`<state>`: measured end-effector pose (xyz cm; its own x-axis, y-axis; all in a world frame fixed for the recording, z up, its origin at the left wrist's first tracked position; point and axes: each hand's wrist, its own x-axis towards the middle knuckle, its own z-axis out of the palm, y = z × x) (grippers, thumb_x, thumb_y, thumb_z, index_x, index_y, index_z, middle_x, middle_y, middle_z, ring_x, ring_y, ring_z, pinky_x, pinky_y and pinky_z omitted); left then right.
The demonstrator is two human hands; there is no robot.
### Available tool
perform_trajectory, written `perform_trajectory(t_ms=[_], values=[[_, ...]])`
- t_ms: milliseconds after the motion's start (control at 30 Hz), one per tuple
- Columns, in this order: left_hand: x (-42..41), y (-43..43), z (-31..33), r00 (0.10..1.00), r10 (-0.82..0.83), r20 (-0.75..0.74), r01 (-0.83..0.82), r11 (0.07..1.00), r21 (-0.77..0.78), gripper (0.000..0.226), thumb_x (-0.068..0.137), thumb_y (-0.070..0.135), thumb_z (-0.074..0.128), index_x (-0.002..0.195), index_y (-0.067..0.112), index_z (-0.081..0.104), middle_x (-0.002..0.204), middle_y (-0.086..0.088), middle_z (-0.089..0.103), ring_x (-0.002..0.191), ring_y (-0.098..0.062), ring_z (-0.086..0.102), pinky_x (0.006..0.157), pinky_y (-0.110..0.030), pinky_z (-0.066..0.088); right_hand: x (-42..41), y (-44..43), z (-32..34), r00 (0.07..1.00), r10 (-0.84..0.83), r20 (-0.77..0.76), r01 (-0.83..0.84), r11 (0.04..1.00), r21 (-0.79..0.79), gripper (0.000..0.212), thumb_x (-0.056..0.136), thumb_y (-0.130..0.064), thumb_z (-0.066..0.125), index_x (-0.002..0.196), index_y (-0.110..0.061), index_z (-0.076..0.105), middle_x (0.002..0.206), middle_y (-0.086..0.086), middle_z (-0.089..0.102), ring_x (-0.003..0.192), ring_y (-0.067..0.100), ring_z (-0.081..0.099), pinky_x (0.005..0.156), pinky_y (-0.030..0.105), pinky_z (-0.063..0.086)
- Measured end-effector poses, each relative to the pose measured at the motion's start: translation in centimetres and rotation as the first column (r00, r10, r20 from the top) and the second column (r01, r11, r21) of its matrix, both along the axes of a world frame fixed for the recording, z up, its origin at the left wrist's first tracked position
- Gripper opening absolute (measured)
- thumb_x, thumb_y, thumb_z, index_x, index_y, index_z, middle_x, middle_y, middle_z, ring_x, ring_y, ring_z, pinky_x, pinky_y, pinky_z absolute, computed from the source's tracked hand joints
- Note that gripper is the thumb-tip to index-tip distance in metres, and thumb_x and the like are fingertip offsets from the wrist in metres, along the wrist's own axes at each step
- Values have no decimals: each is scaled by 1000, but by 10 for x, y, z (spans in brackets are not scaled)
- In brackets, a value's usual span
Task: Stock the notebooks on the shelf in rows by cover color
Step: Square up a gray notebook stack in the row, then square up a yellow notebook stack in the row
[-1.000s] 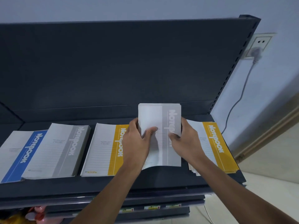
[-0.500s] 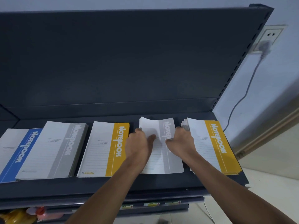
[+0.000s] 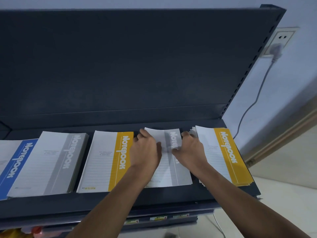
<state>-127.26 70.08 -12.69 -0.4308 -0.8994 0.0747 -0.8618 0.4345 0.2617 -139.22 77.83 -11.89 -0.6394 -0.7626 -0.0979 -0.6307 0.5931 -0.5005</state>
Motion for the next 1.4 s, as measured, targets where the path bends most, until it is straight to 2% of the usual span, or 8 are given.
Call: perform_trajectory(t_ms=[100, 200, 433, 633, 800, 1100, 1333, 1400], values=[[-5, 2, 17, 995, -87, -51, 83, 993, -80, 75, 98, 43, 55, 153, 3, 22, 146, -15, 47, 132, -32, 48, 104, -35, 45, -6, 5, 10, 998, 3, -65, -7, 998, -62, 44, 88, -25, 72, 126, -10, 56, 118, 6, 61, 99, 24, 62, 73, 25, 46], [-20, 14, 30, 961, -224, -163, 217, 974, -63, 68, 99, 37, 54, 153, 7, 25, 147, -13, 46, 133, -30, 47, 103, -35, 45, -21, 19, 25, 991, -28, -133, 12, 993, -119, 47, 90, -26, 68, 132, -9, 56, 124, 12, 61, 111, 31, 60, 84, 35, 51], [-80, 68, 27, 895, -263, -361, 331, 933, 141, 66, 100, 27, 51, 155, 12, 17, 144, -9, 50, 125, -27, 52, 92, -34, 46, -84, 71, 31, 979, -143, -143, 140, 990, -32, 47, 94, -28, 60, 138, -12, 52, 128, 10, 58, 121, 33, 51, 84, 36, 44], [-122, 96, 2, 970, -95, -222, 165, 933, 321, 84, 96, 30, 52, 157, 13, -3, 138, -15, 52, 121, -33, 53, 91, -41, 47, -134, 99, 7, 992, -130, 7, 128, 986, 104, 45, 94, -40, 57, 128, -11, 48, 116, 11, 58, 112, 36, 55, 77, 37, 40], [-142, 118, -7, 997, -9, -77, 30, 961, 275, 85, 96, 36, 50, 156, 8, -3, 138, -16, 50, 125, -33, 45, 94, -40, 45, -157, 111, -7, 982, -72, 173, 40, 983, 178, 40, 92, -44, 56, 118, -16, 43, 108, 6, 60, 98, 30, 60, 74, 36, 42], [-174, 128, 1, 986, 160, -46, -134, 925, 355, 64, 92, 36, 56, 139, 5, 24, 131, -18, 47, 119, -35, 44, 83, -38, 42, -169, 116, -6, 949, -106, 296, 39, 974, 225, 33, 94, -37, 58, 109, -11, 43, 101, 6, 54, 93, 28, 57, 75, 35, 46], [-180, 118, -4, 900, 392, -193, -151, 694, 704, 51, 59, 54, 53, 93, 16, 61, 109, -13, 67, 105, -31, 62, 79, -40, 56, -173, 125, -2, 965, -98, 244, 33, 966, 255, 28, 93, -36, 58, 104, -12, 47, 100, 5, 57, 90, 27, 58, 71, 33, 44], [-179, 119, 8, 891, 406, -203, -137, 668, 732, 47, 66, 49, 51, 98, 16, 61, 119, -15, 61, 114, -33, 57, 82, -40, 52, -168, 125, 0, 976, -89, 197, 46, 976, 211, 27, 93, -34, 57, 105, -12, 45, 104, 7, 56, 94, 29, 56, 73, 34, 42]])
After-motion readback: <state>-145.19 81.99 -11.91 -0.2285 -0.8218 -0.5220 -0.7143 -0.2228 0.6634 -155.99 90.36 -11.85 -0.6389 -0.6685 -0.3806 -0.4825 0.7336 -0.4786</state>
